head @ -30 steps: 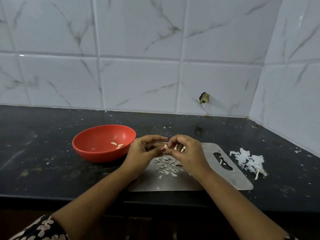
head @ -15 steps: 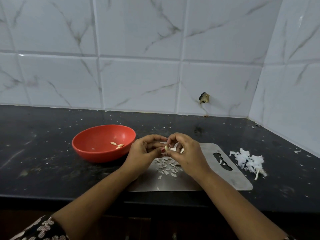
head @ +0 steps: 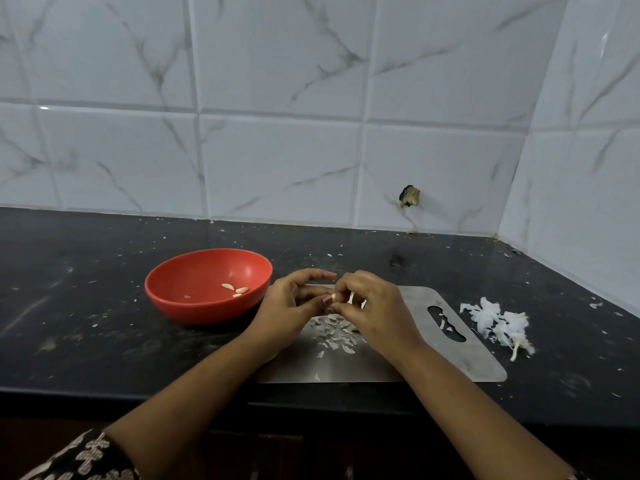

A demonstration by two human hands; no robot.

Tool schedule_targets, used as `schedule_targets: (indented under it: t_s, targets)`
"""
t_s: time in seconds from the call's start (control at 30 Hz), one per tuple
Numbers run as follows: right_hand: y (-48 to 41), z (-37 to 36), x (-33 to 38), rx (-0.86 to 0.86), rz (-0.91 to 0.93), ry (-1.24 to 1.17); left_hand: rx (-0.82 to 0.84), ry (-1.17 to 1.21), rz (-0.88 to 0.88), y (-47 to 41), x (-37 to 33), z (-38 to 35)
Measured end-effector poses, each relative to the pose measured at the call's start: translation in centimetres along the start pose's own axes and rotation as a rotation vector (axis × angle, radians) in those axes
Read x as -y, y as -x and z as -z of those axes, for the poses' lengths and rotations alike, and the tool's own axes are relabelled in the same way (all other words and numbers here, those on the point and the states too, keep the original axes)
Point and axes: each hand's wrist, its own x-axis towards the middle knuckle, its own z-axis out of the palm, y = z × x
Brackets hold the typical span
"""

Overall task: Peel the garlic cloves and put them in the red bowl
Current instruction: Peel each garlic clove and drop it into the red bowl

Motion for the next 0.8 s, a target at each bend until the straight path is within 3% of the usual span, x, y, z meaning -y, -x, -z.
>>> schedule_targets:
  t_s: [0.8]
  targets:
    - [0.03,0.02,0.36,-0.016,-0.045,-0.084,-0.026,0.073,0.01,0.05,-0.26,0.1]
